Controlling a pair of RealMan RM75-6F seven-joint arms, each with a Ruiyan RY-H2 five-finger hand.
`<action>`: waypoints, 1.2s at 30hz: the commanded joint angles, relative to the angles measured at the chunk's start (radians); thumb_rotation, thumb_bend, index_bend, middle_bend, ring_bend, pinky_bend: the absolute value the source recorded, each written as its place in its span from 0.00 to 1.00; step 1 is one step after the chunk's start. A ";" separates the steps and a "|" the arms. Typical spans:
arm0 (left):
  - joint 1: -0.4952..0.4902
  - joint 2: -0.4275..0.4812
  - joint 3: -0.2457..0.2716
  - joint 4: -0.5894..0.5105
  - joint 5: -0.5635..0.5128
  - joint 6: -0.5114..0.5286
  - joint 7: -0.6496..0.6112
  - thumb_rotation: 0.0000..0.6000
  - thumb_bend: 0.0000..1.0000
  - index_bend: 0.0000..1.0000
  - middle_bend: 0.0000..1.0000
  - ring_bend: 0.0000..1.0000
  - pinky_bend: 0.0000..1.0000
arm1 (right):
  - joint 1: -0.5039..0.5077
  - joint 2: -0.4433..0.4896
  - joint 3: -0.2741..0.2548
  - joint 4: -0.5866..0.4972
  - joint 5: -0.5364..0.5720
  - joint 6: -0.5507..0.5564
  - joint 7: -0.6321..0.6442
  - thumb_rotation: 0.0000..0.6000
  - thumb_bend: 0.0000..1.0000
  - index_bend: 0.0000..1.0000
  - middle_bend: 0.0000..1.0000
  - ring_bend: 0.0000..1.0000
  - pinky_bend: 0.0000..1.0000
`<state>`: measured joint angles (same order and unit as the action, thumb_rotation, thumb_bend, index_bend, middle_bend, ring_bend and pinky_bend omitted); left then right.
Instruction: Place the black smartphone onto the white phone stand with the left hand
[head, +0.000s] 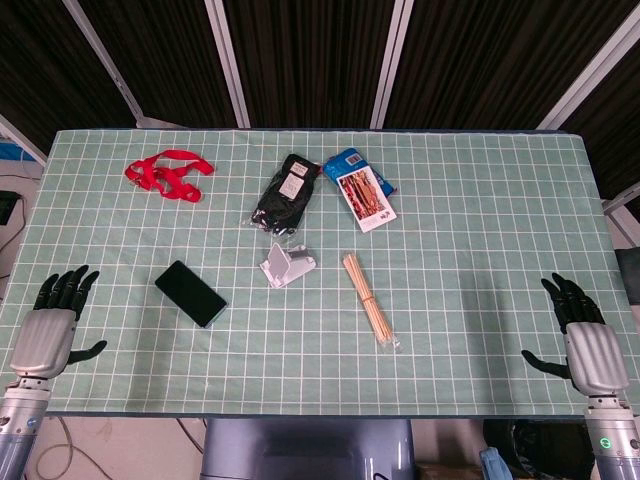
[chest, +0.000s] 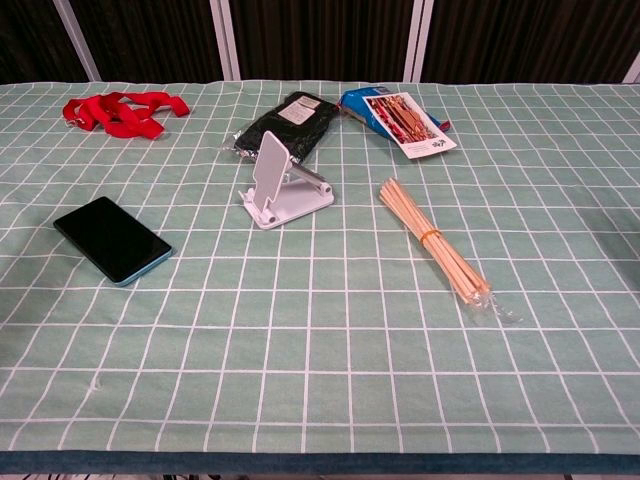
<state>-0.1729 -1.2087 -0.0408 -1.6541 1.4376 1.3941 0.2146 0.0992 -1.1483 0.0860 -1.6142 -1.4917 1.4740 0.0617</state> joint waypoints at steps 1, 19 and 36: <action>-0.001 0.000 0.000 -0.001 -0.001 -0.001 0.001 1.00 0.01 0.00 0.00 0.00 0.00 | 0.000 0.000 0.000 0.001 0.001 -0.001 -0.001 1.00 0.09 0.00 0.00 0.00 0.15; -0.012 -0.001 0.002 0.005 0.001 -0.019 0.020 1.00 0.01 0.00 0.00 0.00 0.00 | 0.003 -0.003 0.006 -0.004 0.028 -0.018 -0.004 1.00 0.09 0.00 0.00 0.00 0.15; -0.251 0.048 -0.081 0.023 -0.179 -0.383 0.287 1.00 0.06 0.00 0.00 0.00 0.00 | 0.010 -0.005 0.016 -0.017 0.057 -0.040 0.004 1.00 0.09 0.00 0.00 0.00 0.15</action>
<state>-0.3323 -1.1834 -0.0846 -1.6406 1.3532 1.1481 0.4341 0.1087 -1.1542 0.1018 -1.6308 -1.4354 1.4350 0.0652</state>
